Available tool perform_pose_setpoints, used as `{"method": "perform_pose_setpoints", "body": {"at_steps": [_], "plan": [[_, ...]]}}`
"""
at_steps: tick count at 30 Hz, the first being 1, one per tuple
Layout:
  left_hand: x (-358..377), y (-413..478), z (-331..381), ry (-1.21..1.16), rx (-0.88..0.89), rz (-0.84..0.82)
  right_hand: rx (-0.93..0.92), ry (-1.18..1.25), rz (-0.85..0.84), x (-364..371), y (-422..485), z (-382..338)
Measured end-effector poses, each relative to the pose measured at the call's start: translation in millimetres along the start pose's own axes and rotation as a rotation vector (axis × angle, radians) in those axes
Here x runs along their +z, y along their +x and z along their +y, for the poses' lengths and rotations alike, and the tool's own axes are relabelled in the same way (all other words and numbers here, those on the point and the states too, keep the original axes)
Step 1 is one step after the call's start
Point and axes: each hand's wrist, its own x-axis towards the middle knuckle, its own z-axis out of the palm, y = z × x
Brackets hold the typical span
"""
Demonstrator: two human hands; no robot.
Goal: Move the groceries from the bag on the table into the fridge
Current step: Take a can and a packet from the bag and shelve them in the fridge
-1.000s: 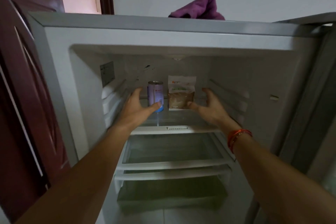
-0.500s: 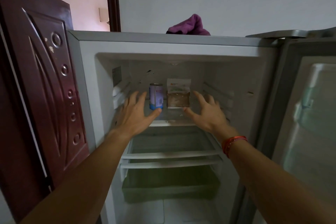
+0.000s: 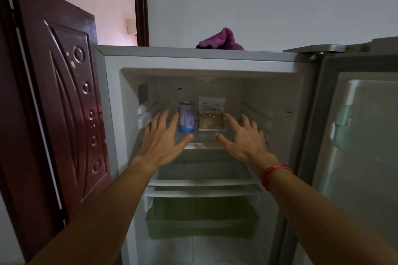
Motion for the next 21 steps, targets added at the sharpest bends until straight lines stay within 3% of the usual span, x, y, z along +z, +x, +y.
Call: {"method": "perform_pose_setpoints", "body": {"at_steps": [12, 21], "plan": [[-10, -36, 6, 0.039, -0.011, 0.01, -0.034, -0.03, -0.038, -8, -27, -8], [-42, -114, 2, -0.04, 0.024, -0.019, 0.0, -0.075, -0.023, -23, -108, -38]]}}
